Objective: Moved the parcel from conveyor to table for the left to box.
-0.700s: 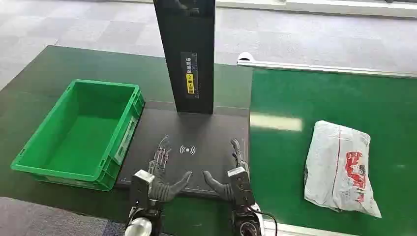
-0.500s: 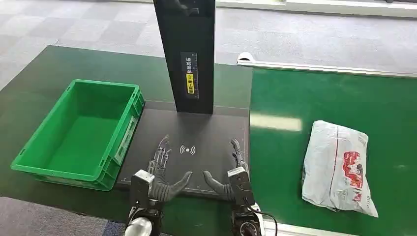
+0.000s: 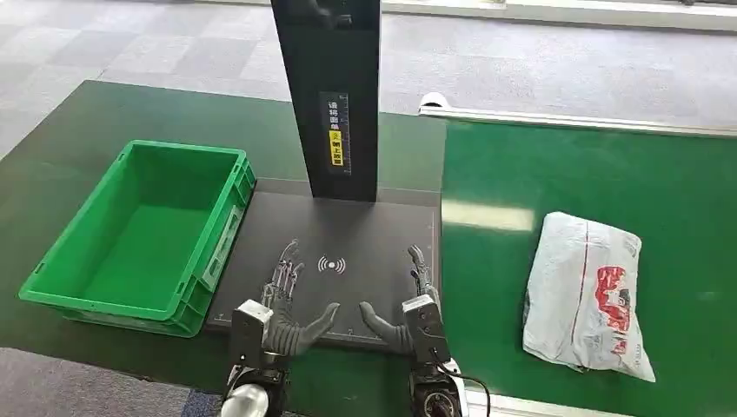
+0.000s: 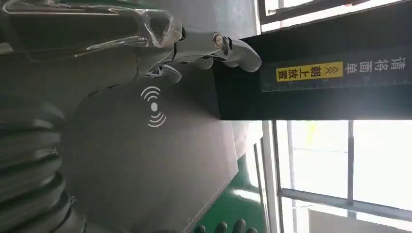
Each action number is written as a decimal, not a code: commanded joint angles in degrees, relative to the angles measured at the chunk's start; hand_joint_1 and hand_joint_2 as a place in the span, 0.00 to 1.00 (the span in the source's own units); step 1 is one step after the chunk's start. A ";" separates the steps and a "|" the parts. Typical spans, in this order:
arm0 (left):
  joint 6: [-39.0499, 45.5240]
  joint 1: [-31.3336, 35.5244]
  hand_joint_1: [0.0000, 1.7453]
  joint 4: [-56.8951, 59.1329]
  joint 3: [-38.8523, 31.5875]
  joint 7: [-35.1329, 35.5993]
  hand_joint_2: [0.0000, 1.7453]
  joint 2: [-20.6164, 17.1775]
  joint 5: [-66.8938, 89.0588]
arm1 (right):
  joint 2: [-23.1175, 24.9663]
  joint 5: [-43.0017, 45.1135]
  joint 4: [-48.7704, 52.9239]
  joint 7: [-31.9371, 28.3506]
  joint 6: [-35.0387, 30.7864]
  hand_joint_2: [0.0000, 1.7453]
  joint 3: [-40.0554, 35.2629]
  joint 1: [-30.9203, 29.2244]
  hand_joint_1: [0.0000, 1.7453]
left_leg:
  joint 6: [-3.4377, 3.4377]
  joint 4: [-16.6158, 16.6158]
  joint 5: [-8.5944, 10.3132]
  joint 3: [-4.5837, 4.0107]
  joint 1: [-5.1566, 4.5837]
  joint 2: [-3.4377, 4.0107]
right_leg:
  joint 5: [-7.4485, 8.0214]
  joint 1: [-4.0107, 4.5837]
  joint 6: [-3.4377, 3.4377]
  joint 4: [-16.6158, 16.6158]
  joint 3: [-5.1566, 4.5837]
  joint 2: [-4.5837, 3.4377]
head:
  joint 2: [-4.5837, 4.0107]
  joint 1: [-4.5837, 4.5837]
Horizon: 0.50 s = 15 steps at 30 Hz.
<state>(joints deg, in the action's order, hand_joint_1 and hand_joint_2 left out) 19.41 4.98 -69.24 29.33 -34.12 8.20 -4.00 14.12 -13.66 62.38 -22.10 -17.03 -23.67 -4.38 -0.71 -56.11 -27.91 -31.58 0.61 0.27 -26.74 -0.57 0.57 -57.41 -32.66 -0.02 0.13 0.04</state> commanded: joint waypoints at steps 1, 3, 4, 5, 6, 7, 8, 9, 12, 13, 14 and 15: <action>0.00 1.15 0.00 3.03 0.85 0.23 1.00 -0.81 -0.19 | -1.55 0.23 -1.68 0.17 -0.15 1.00 -0.73 -1.55 0.00 | 0.03 0.09 0.02 0.11 0.01 -0.03 | 0.02 0.01 -0.02 0.10 0.12 0.02 | 0.00 0.00; 0.00 1.15 0.00 3.03 0.85 0.23 1.00 -0.81 -0.19 | -1.55 0.23 -1.68 0.17 -0.15 1.00 -0.73 -1.55 0.00 | 0.05 0.17 0.04 0.20 0.01 -0.05 | 0.04 0.03 -0.03 0.20 0.22 0.03 | 0.00 0.00; 0.00 1.15 0.00 3.03 0.85 0.23 1.00 -0.81 -0.19 | -1.55 0.23 -1.68 0.17 -0.15 1.00 -0.73 -1.55 0.00 | 0.03 0.08 0.01 0.10 0.00 -0.03 | 0.01 0.01 -0.02 0.10 0.12 0.02 | 0.00 0.00; 0.00 1.15 0.00 3.03 0.85 0.23 1.00 -0.81 -0.19 | -1.55 0.23 -1.68 0.17 -0.15 1.00 -0.73 -1.55 0.00 | 0.02 0.06 0.01 0.08 0.00 -0.02 | 0.01 0.01 -0.01 0.07 0.09 0.01 | 0.00 0.00; 0.00 1.15 0.00 3.03 0.85 0.23 1.00 -0.81 -0.19 | -1.55 0.23 -1.68 0.17 -0.15 1.00 -0.73 -1.55 0.00 | 0.03 0.09 0.02 0.12 0.00 -0.03 | 0.02 0.01 -0.02 0.10 0.13 0.02 | 0.00 0.00; 0.00 1.15 0.00 3.03 0.85 0.23 1.00 -0.81 -0.19 | -1.55 0.23 -1.68 0.17 -0.15 1.00 -0.73 -1.55 0.00 | 0.02 0.05 0.01 0.09 0.00 -0.03 | 0.00 0.01 -0.01 0.07 0.10 0.02 | 0.00 0.00; 0.00 1.15 0.00 3.03 0.85 0.23 1.00 -0.81 -0.19 | -1.55 0.23 -1.68 0.17 -0.15 1.00 -0.73 -1.55 0.00 | 0.03 0.10 0.02 0.13 0.00 -0.05 | 0.01 0.01 -0.02 0.12 0.15 0.03 | 0.00 0.00; 0.00 1.15 0.00 3.03 0.85 0.23 1.00 -0.81 -0.19 | -1.55 0.23 -1.68 0.17 -0.15 1.00 -0.73 -1.55 0.00 | 0.02 0.06 0.01 0.10 0.02 -0.03 | 0.01 0.02 -0.02 0.09 0.12 0.02 | 0.00 0.00; 7.31 -2.08 0.00 -3.89 -1.74 -5.88 1.00 -0.04 5.92 | -13.37 -19.65 5.21 7.51 -18.46 1.00 3.96 -3.93 0.00 | 0.05 0.03 0.02 0.02 -0.01 -0.05 | 0.02 0.00 0.02 0.07 0.06 0.04 | 0.00 0.00; 6.18 -3.12 0.00 -6.28 -2.55 -5.28 1.00 -0.14 7.34 | -16.24 -19.43 9.20 7.92 -13.24 1.00 11.53 -3.62 0.00 | 0.09 0.07 0.05 0.04 -0.02 -0.15 | 0.04 -0.01 0.04 0.14 0.12 0.13 | 0.00 0.00; 5.05 -4.23 0.00 -8.44 -3.47 -3.87 1.00 -0.10 9.59 | -16.03 -24.90 9.39 10.35 -10.00 1.00 19.11 -3.85 0.00 | 0.10 0.01 0.06 -0.04 -0.05 -0.21 | 0.02 -0.04 0.06 0.08 0.04 0.21 | 0.00 0.06; 4.51 -5.67 0.00 -10.54 -4.91 -3.29 1.00 0.18 11.44 | -16.40 -27.92 8.90 13.31 -8.30 1.00 24.23 -4.28 0.00 | 0.13 0.01 0.07 -0.03 -0.08 -0.28 | 0.02 -0.07 0.07 0.11 0.09 0.27 | 0.00 0.02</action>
<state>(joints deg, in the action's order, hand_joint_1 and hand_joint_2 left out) 25.86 4.13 -71.21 29.09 -39.32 8.41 0.76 11.08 -27.83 63.40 -17.14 -29.76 -23.24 -4.89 -0.68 -56.14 -27.90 -31.58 0.58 0.20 -26.74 -0.61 0.57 -57.40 -32.63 0.04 0.13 0.07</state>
